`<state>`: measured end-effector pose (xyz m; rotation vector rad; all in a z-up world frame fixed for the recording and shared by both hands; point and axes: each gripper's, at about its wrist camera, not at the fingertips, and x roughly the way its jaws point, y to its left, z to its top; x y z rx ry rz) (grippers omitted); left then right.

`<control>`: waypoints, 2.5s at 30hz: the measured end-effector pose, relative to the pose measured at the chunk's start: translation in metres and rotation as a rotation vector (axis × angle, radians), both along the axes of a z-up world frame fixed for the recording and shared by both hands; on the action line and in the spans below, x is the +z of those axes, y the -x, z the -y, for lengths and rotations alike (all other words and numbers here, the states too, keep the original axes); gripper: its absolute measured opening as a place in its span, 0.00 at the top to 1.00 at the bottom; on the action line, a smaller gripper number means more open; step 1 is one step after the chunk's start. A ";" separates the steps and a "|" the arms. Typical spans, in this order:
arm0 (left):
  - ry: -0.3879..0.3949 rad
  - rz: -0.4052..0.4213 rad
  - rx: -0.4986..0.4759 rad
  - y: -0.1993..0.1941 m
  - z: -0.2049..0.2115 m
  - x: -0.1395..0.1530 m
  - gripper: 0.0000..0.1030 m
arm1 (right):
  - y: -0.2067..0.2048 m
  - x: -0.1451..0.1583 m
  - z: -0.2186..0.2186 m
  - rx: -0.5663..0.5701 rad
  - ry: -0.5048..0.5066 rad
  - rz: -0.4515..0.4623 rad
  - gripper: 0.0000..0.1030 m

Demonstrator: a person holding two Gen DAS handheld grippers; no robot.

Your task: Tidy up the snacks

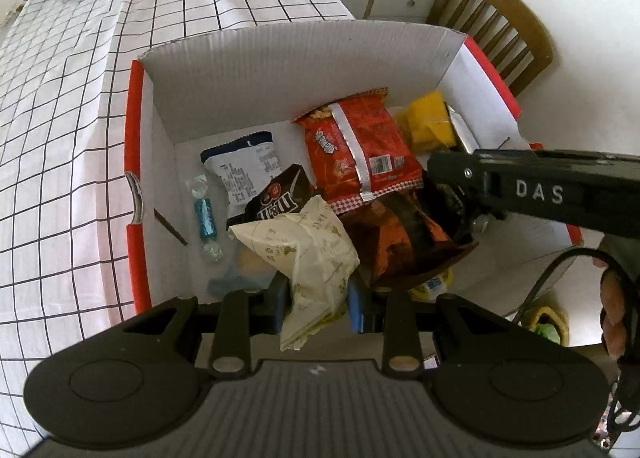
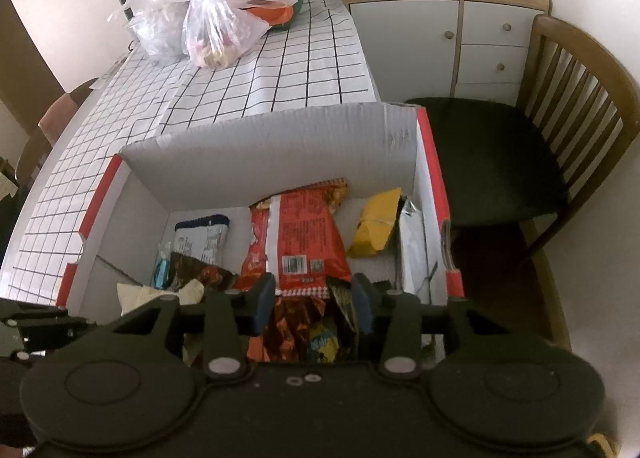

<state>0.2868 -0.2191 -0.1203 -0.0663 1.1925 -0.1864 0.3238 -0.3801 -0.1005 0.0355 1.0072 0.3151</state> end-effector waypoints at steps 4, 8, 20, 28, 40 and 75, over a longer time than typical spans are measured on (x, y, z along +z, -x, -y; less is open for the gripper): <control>-0.007 0.014 0.007 0.005 0.002 0.002 0.70 | 0.009 0.005 0.005 0.004 -0.012 0.010 0.52; -0.009 0.037 0.014 0.011 0.005 0.008 0.69 | 0.019 0.014 0.007 0.018 -0.022 0.032 0.43; 0.019 0.168 0.059 0.046 0.002 0.046 0.42 | 0.058 0.054 0.017 0.032 -0.057 0.124 0.24; 0.023 0.240 0.075 0.070 -0.006 0.072 0.36 | 0.079 0.080 0.019 0.034 -0.098 0.188 0.15; 0.050 0.334 0.083 0.100 -0.024 0.103 0.23 | 0.118 0.101 0.030 -0.022 -0.164 0.261 0.00; 0.019 0.436 0.150 0.142 -0.038 0.124 0.01 | 0.156 0.101 0.025 -0.012 -0.165 0.369 0.00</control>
